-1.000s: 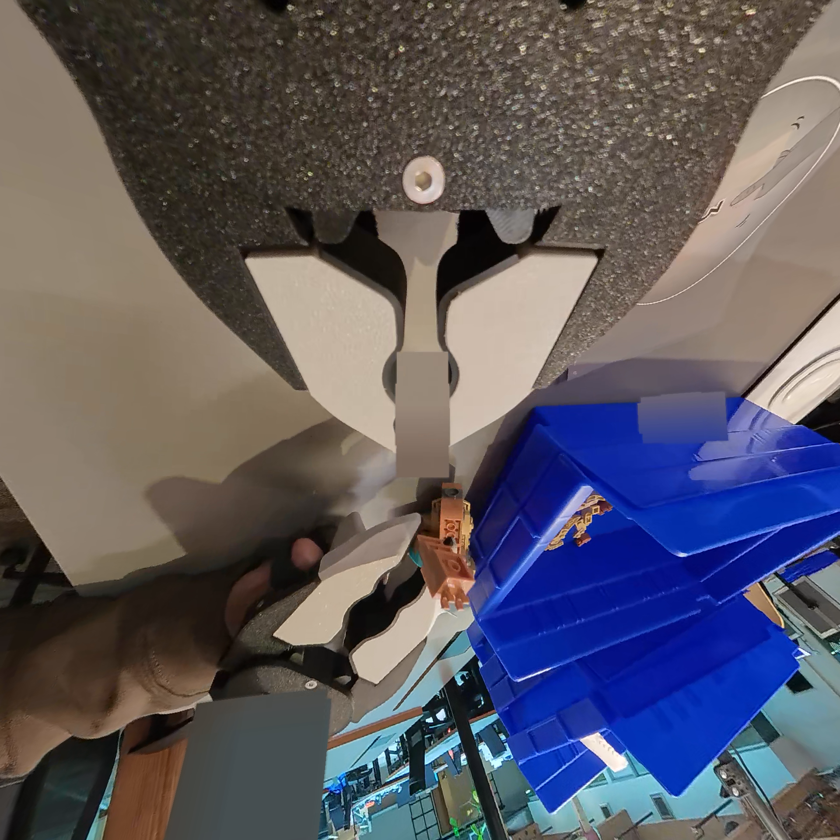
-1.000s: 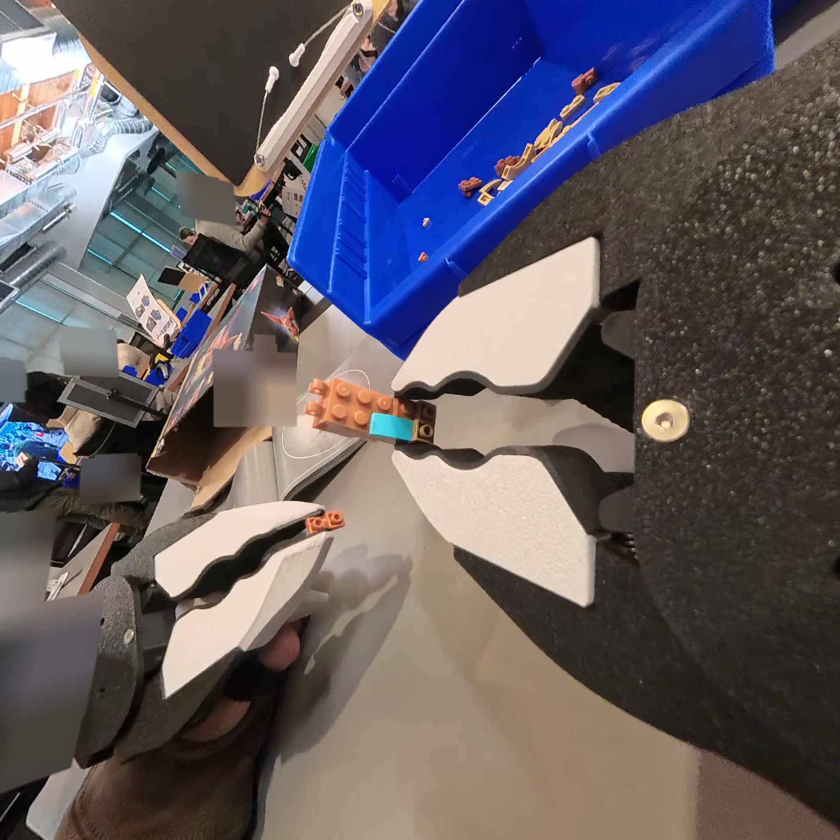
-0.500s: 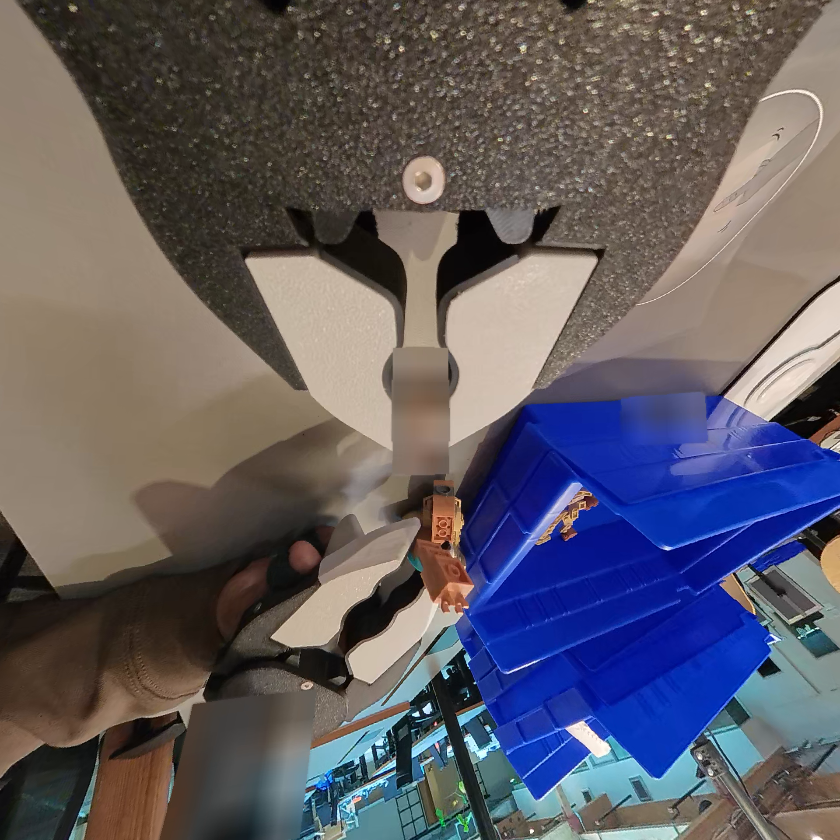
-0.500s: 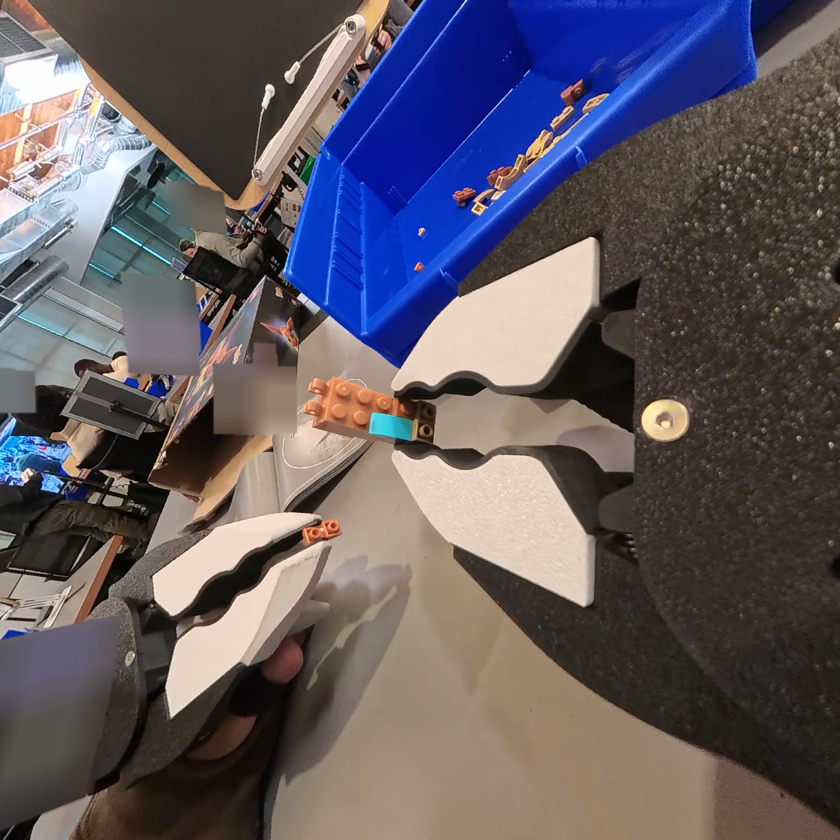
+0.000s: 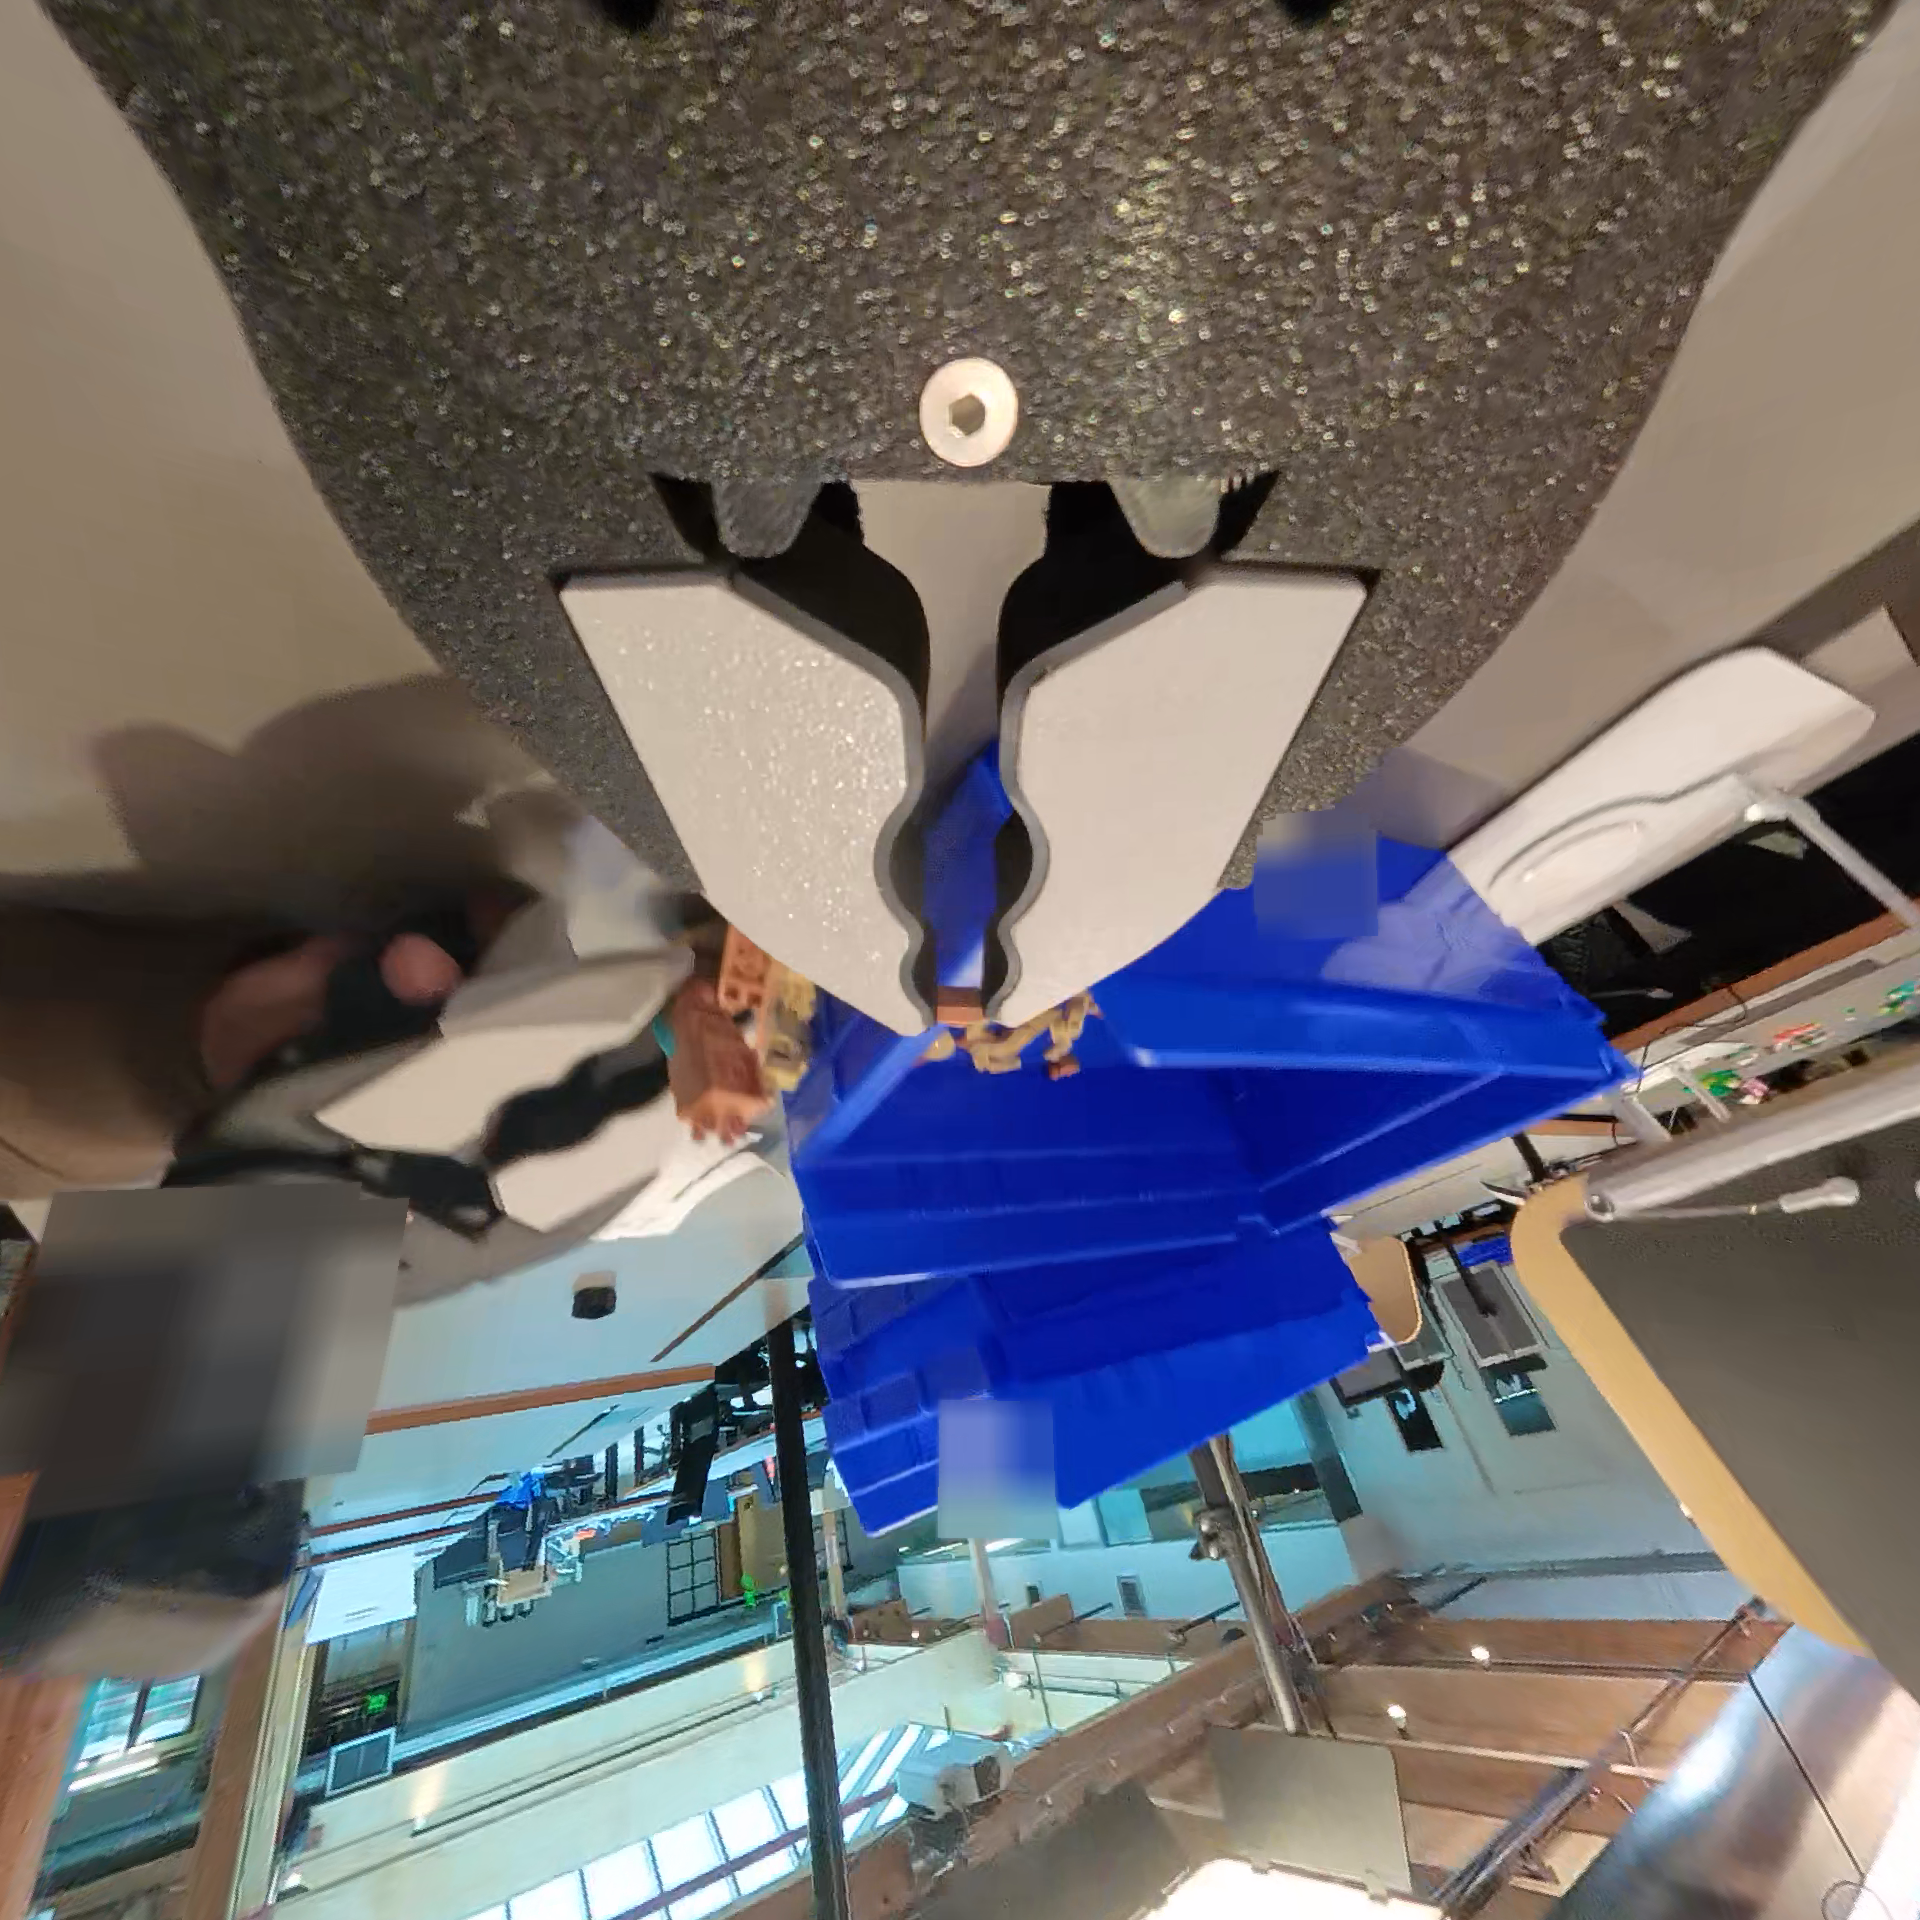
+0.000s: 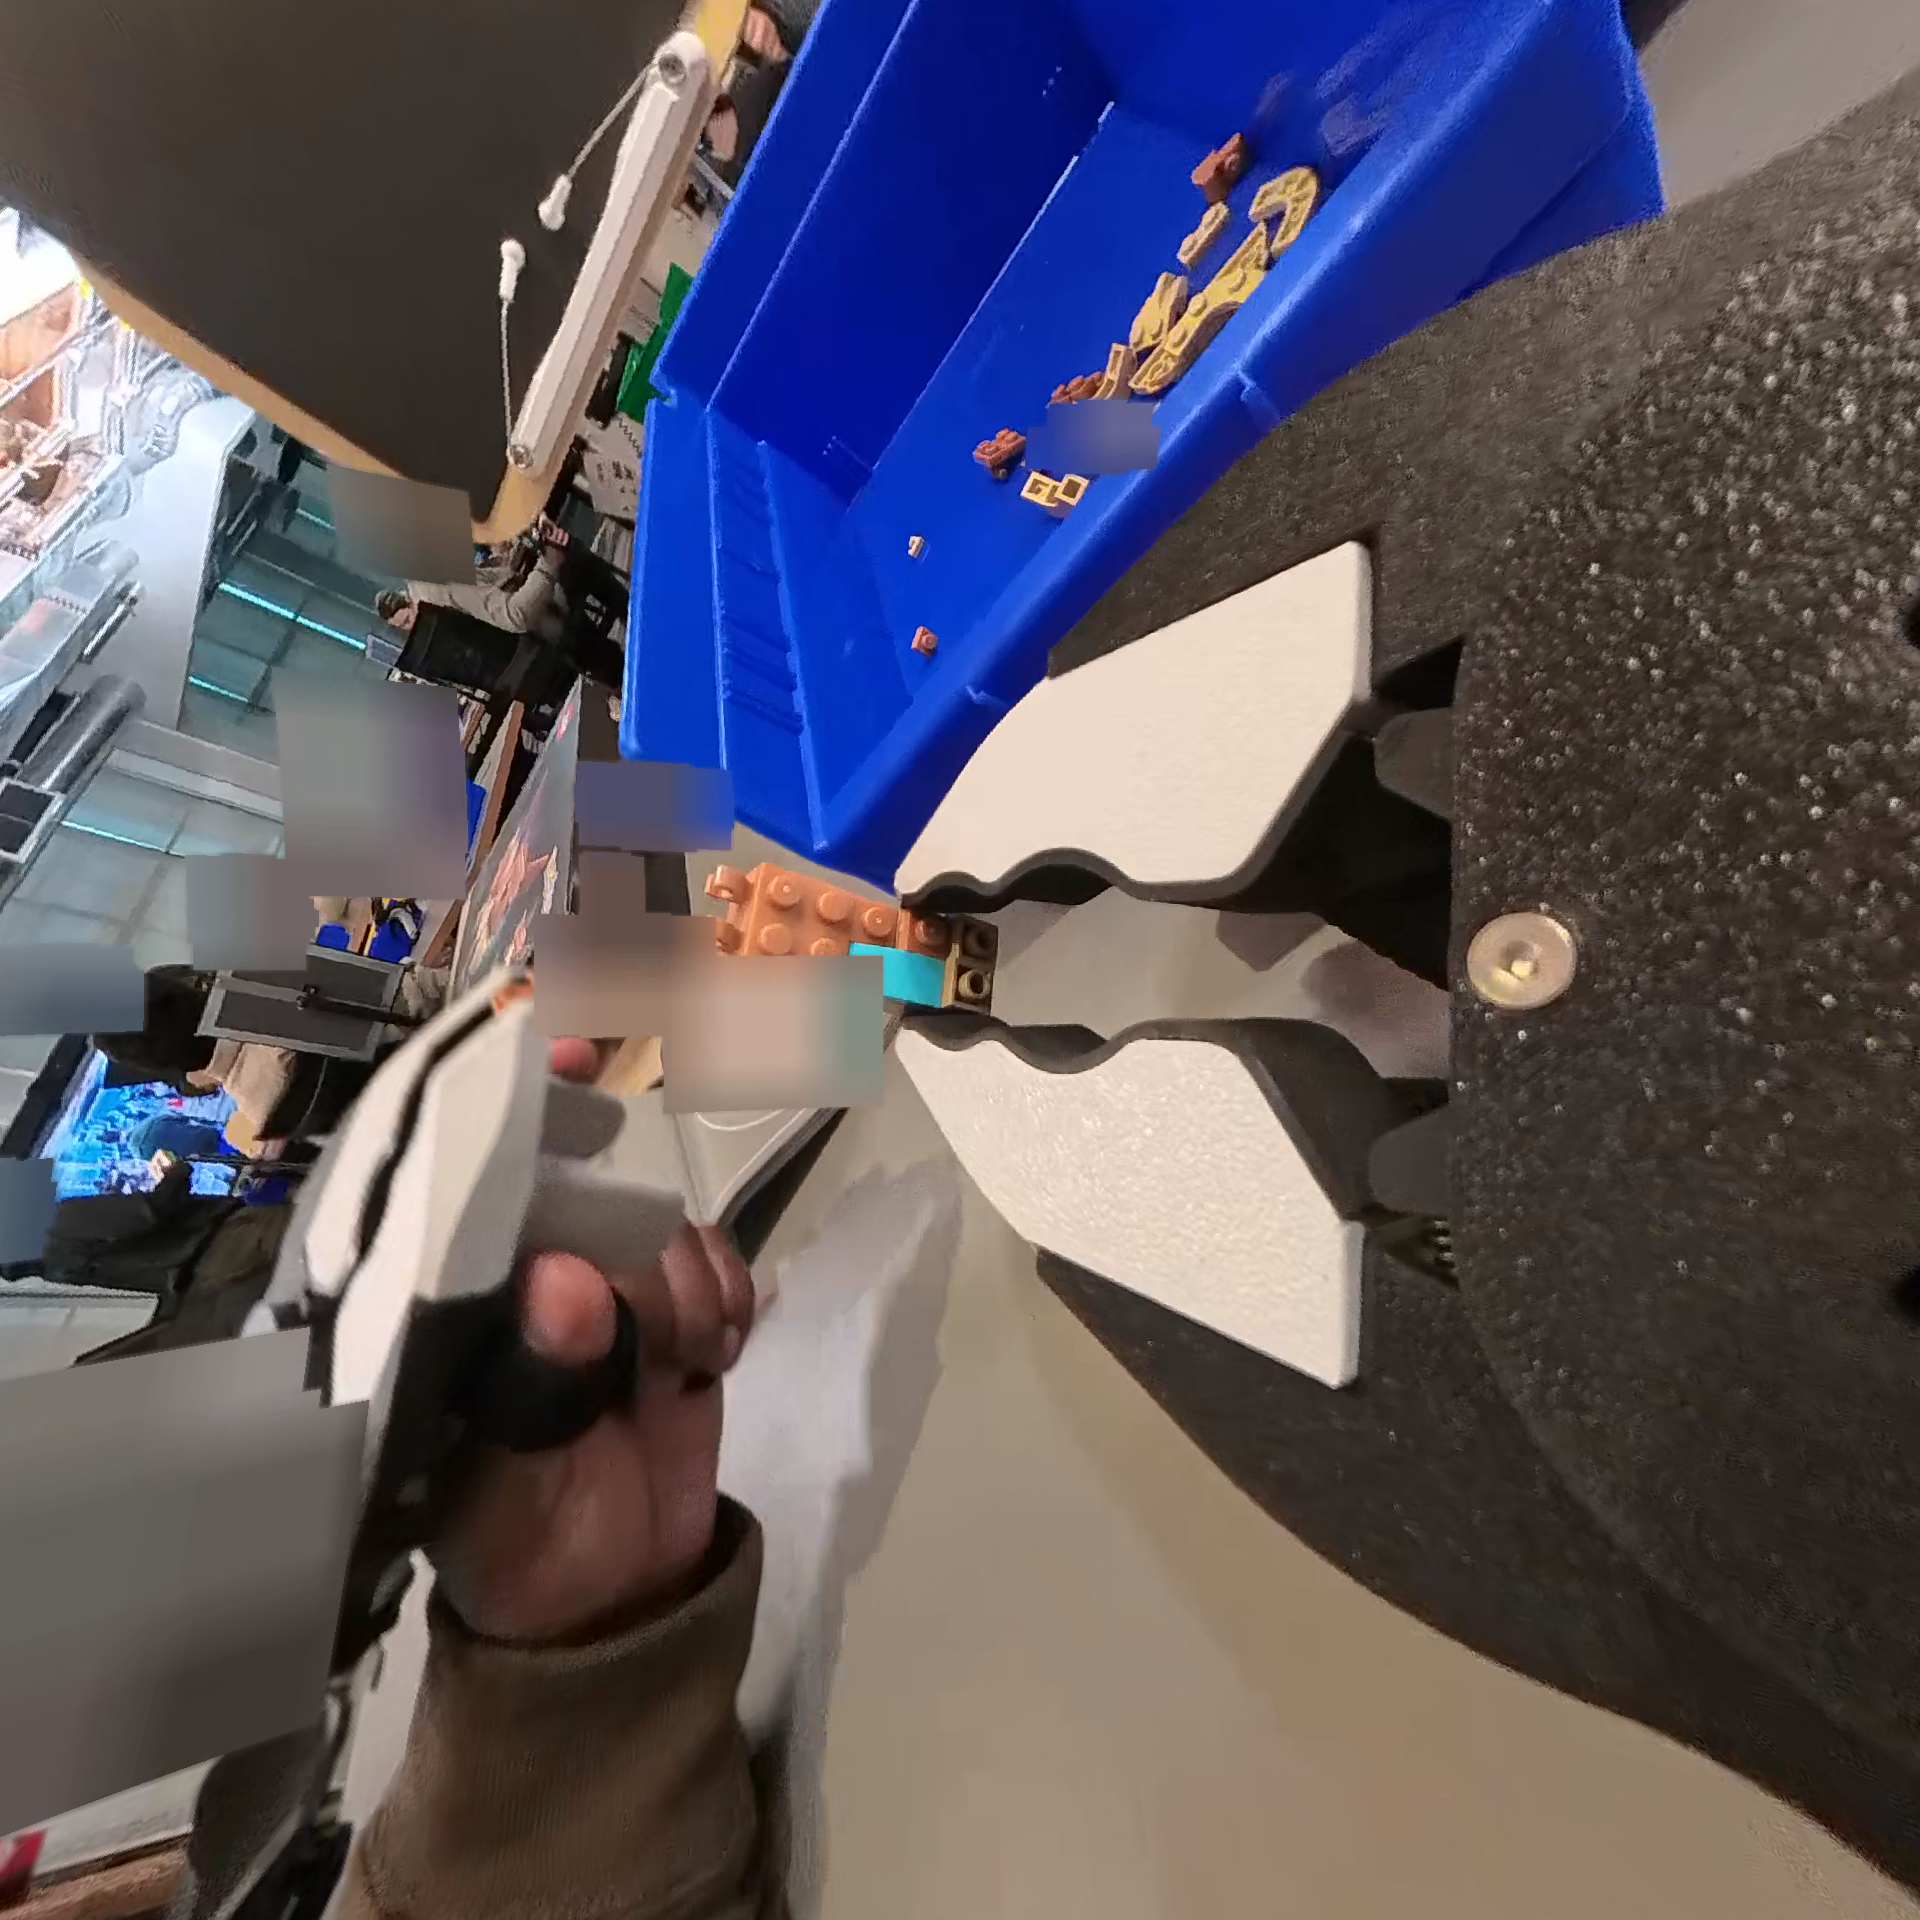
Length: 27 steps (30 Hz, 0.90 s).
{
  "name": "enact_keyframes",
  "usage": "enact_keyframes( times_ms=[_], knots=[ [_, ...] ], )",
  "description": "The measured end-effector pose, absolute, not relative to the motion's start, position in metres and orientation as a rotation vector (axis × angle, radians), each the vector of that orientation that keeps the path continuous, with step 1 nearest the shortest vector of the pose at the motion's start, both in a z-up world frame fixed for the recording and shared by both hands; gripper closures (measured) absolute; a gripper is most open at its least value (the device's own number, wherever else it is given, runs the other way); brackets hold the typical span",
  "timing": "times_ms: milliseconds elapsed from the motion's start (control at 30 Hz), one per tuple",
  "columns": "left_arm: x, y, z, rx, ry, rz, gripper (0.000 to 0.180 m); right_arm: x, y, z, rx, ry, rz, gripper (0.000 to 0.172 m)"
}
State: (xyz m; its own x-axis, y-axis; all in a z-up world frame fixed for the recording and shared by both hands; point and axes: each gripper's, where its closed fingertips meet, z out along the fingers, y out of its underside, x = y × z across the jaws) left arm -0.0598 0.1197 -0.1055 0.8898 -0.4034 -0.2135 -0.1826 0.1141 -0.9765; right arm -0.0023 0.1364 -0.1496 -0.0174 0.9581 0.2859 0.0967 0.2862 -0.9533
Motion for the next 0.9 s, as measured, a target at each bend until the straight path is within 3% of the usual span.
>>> enact_keyframes(
  times_ms=[267, 467, 700, 900],
  knots=[
    [-0.05, 0.207, -0.089, -1.675, 0.616, 0.142, 0.172, 0.0, 0.15, -0.145, -1.128, -1.331, 1.022, 0.153],
    [-0.055, 0.223, -0.11, -1.823, 0.57, 0.201, 0.146, 0.0, 0.154, -0.147, -1.153, -1.328, 1.007, 0.153],
    [-0.07, 0.168, -0.109, -1.722, 0.346, 0.052, 0.143, -0.001, 0.157, -0.15, -1.173, -1.336, 0.966, 0.153],
    [-0.086, 0.081, -0.165, -1.742, 0.283, 0.142, 0.145, -0.003, 0.15, -0.161, -1.153, -1.426, 0.838, 0.153]
  ],
)
